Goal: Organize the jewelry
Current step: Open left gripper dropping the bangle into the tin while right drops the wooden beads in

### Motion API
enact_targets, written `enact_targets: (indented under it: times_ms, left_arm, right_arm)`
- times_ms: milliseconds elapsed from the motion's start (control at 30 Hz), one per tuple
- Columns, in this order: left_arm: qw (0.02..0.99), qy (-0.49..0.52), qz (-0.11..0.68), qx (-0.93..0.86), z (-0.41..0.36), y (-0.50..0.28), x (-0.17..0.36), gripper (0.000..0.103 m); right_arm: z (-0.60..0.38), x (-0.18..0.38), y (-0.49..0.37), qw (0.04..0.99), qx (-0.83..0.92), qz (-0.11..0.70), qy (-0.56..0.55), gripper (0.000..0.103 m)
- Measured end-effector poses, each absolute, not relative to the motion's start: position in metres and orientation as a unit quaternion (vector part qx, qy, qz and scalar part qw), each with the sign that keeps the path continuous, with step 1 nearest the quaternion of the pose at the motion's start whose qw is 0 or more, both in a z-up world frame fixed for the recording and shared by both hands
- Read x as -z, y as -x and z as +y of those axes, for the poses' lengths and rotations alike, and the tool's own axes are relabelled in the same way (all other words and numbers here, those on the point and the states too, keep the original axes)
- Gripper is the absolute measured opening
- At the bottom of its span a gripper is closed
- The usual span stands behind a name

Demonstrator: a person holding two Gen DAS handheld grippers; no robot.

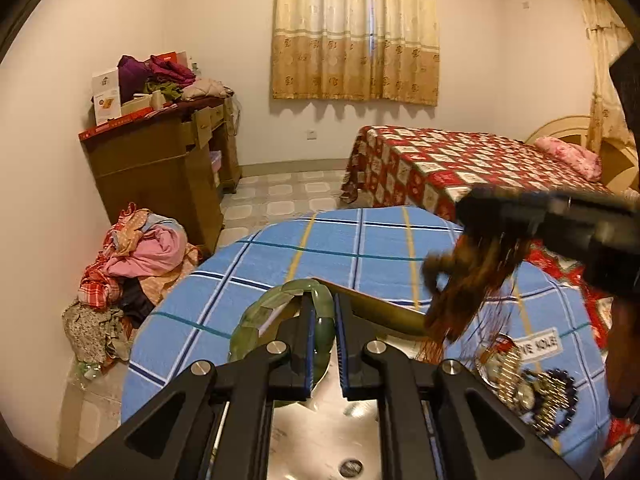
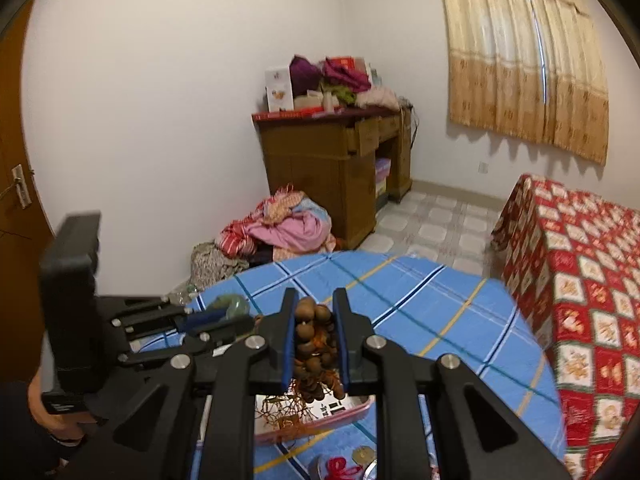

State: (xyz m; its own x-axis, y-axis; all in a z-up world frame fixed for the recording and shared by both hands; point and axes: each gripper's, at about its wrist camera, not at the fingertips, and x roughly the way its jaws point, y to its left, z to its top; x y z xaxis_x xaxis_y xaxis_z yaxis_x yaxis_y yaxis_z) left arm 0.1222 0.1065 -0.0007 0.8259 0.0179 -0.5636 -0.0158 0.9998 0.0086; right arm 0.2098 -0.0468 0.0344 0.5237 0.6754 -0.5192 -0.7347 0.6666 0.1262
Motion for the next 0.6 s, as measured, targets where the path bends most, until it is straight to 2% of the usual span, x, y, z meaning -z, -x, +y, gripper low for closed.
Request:
enact_targets:
  times_ms: [167,267,300,333,367,400,433,533,567,600]
  left_arm:
    - [0.951,-0.015,0.309,-0.026,0.109,-0.136,0.013,0.009]
    - [0.945,-0.019,0.325,-0.039,0.11,-0.142,0.023,0.02]
    - [0.944,-0.021,0.325,-0.046,0.111,-0.142,0.024,0.032]
    - [0.945,-0.021,0.323,-0.053,0.112,-0.139,0.026,0.051]
    - [0.946,-0.021,0.318,-0.057,0.113,-0.137,0.026,0.063]
    - [0.948,-0.023,0.311,-0.067,0.114,-0.135,0.025,0.073]
    - [0.949,-0.025,0.306,-0.074,0.116,-0.134,0.025,0.076]
    - [0.947,-0.011,0.313,-0.068,0.122,-0.132,0.024,0.076]
    - [0.947,-0.011,0.313,-0.07,0.123,-0.13,0.024,0.076]
    - [0.947,-0.012,0.312,-0.074,0.124,-0.127,0.023,0.076]
  right_arm:
    - [-0.033,-0.002,-0.225,0.862,-0.4,0.307,0.048,0.019]
    - [-0.03,0.013,-0.229,0.86,-0.393,0.321,0.049,0.02]
    - [-0.029,0.016,-0.229,0.858,-0.394,0.324,0.052,0.021]
    - [-0.028,0.018,-0.226,0.861,-0.388,0.323,0.061,0.021]
    - [-0.028,0.019,-0.225,0.862,-0.385,0.322,0.066,0.023]
    - [-0.029,0.019,-0.224,0.862,-0.384,0.323,0.069,0.025]
    - [-0.031,0.02,-0.223,0.863,-0.383,0.323,0.069,0.027]
    - [-0.039,0.016,-0.219,0.871,-0.37,0.315,0.071,0.051]
    - [-0.041,0.014,-0.218,0.875,-0.365,0.31,0.07,0.064]
    - [-0.049,0.011,-0.214,0.88,-0.361,0.302,0.067,0.072]
